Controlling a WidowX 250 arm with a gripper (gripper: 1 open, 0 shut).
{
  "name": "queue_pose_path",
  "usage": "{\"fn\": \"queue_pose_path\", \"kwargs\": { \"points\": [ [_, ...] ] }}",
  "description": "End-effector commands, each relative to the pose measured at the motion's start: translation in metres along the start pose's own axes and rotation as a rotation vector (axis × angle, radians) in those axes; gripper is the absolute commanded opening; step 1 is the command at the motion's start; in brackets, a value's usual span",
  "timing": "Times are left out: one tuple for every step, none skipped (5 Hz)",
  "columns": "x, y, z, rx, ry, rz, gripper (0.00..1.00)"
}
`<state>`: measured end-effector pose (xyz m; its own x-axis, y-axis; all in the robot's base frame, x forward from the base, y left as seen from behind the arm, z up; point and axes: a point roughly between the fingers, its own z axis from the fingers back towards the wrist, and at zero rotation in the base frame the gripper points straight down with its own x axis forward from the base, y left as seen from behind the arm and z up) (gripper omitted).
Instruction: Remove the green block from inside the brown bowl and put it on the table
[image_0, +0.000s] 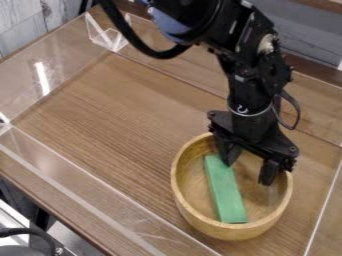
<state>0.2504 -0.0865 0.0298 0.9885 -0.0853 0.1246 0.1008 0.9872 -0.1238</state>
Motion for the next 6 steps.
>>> {"fn": "queue_pose_path", "kwargs": {
  "points": [
    [-0.039,0.018,-0.049,0.035,0.186,0.037,1.00],
    [-0.038,0.017,-0.042,0.034,0.188,0.041,1.00],
    [-0.038,0.017,-0.033,0.034,0.191,0.045,0.00],
    [-0.038,0.016,-0.024,0.034,0.195,0.047,0.00],
    [-0.040,0.016,-0.014,0.033,0.207,0.050,0.00],
    [-0.043,0.017,-0.008,0.031,0.225,0.056,0.00]
  ]
}}
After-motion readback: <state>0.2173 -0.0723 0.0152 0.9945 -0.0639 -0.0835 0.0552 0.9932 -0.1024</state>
